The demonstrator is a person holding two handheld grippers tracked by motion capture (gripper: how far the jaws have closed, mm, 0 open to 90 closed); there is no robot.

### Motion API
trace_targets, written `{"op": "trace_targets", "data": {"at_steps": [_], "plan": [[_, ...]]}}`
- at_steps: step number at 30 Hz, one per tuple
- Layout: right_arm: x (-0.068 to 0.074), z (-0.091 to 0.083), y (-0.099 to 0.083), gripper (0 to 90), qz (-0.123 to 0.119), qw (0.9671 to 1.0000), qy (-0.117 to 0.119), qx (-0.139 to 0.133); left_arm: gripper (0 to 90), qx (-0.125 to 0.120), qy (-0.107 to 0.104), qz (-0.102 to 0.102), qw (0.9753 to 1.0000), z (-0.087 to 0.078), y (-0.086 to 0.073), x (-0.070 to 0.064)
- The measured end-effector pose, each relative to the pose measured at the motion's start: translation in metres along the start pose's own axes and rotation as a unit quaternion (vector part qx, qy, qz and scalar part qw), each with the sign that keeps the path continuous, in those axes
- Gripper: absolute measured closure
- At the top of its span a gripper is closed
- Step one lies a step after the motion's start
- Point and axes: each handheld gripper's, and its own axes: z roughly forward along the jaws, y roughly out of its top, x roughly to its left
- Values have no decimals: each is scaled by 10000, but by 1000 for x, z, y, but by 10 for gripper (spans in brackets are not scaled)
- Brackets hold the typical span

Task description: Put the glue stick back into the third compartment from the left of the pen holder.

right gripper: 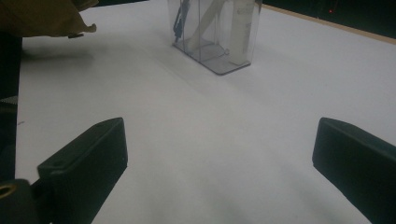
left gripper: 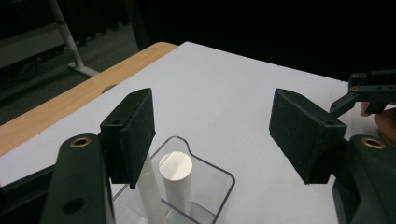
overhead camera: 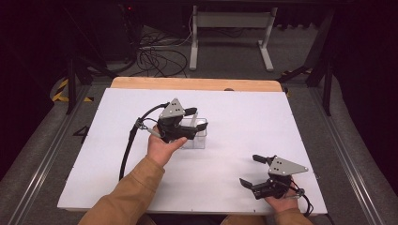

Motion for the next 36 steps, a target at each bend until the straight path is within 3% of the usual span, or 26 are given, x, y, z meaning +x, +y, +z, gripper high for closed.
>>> {"op": "trace_targets", "data": {"at_steps": [8, 17, 25, 36], "plan": [[0, 3, 2, 39, -48, 10000, 26, -14, 237, -75, -15, 0, 10000, -17, 1, -3], [2, 6, 4, 39, -27, 10000, 89, -27, 185, -185, 42, 8, 9998, -47, -4, -5], [3, 7, 4, 39, -68, 9999, 114, -1, 181, -237, 102, -47, 9997, -72, -16, -3], [4, 7, 4, 39, -24, 9999, 111, -5, 184, -164, 271, 81, 9995, -101, -42, -4]]}}
